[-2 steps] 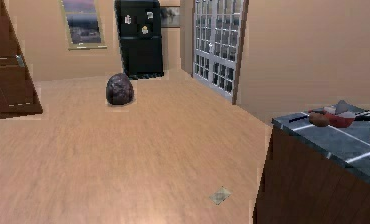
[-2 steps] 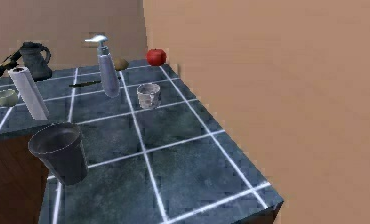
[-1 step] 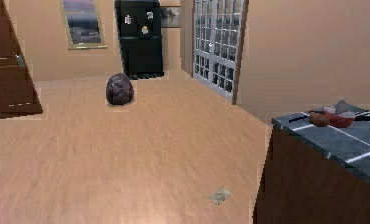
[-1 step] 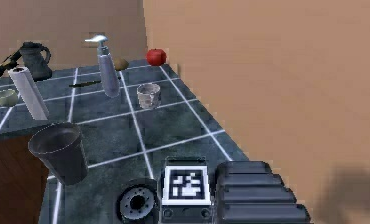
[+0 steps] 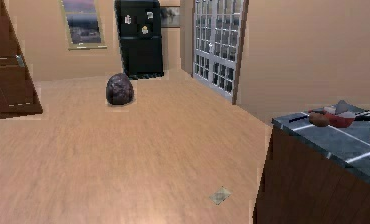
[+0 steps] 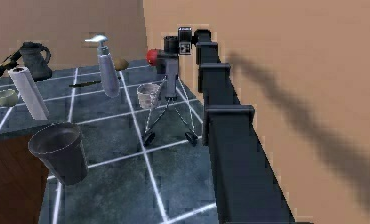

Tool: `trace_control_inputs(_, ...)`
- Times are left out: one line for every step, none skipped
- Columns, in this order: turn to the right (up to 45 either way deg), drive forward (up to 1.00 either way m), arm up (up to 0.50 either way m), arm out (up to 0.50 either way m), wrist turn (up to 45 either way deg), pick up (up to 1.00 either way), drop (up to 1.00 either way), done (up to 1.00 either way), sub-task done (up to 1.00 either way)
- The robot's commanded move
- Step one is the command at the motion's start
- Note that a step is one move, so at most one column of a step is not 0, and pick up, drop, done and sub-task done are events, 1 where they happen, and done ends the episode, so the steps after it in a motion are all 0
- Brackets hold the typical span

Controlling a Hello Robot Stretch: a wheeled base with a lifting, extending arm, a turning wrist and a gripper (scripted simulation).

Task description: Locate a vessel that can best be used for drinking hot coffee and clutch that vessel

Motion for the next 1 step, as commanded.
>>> trace_control_inputs(0.0,0.00,0.00,0.00,45.0,0.00,0.00,0.00,0.00)
